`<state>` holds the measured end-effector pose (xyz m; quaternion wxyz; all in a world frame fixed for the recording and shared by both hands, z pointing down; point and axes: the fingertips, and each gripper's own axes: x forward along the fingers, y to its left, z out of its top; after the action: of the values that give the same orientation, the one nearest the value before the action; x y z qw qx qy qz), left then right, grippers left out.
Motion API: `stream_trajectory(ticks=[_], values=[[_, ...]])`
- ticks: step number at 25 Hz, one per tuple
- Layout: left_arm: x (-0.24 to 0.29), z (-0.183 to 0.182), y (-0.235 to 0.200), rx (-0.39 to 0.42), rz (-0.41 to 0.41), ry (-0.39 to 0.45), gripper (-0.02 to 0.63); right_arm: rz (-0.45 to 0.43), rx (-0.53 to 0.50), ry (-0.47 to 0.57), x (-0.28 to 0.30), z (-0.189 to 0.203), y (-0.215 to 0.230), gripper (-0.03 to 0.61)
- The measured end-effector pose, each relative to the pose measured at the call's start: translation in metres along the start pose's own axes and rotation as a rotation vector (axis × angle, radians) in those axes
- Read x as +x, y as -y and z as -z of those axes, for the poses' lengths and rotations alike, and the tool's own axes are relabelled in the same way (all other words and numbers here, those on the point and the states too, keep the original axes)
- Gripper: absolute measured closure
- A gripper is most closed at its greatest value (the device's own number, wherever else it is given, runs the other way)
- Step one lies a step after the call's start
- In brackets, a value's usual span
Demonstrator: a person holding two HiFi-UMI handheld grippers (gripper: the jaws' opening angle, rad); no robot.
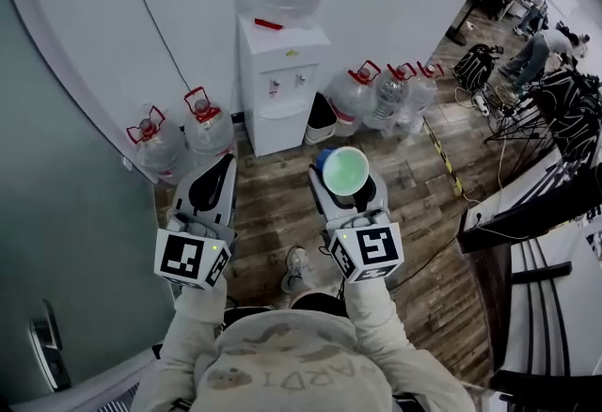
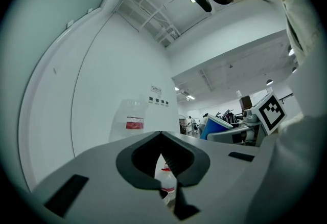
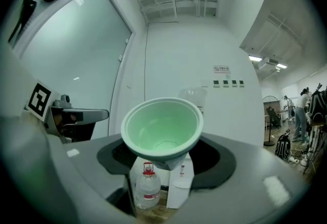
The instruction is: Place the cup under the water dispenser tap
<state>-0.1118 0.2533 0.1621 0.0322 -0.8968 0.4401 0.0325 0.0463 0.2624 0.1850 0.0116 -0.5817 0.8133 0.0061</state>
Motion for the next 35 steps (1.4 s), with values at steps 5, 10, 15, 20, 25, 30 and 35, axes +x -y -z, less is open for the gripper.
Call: stream_trajectory(ticks=[5,10,15,20,25,30,35], values=[[0.059,0.002,-0.01,0.004,-0.022,0.0,0.609,-0.038,-0.009,-0.006,0.049,-0.001,0.044,0.279],[0.105,0.005,-0.016,0.016,-0.051,0.0,0.609,-0.071,-0.001,-0.004,0.086,0.0,0.081,0.279],[0.143,0.006,-0.016,0.033,-0.079,0.003,0.609,-0.106,0.002,-0.009,0.111,0.006,0.109,0.279],[0.173,0.009,-0.014,0.04,-0.094,0.005,0.609,-0.134,0.011,-0.013,0.131,0.013,0.131,0.279],[0.194,0.017,-0.018,0.036,-0.101,-0.013,0.609,-0.148,0.018,-0.021,0.148,0.02,0.144,0.279],[0.218,0.026,-0.032,0.041,-0.095,-0.024,0.609,-0.149,0.02,-0.036,0.175,0.028,0.155,0.279],[0.247,0.034,-0.057,0.031,-0.087,-0.022,0.609,-0.142,0.017,-0.051,0.211,0.037,0.163,0.279]])
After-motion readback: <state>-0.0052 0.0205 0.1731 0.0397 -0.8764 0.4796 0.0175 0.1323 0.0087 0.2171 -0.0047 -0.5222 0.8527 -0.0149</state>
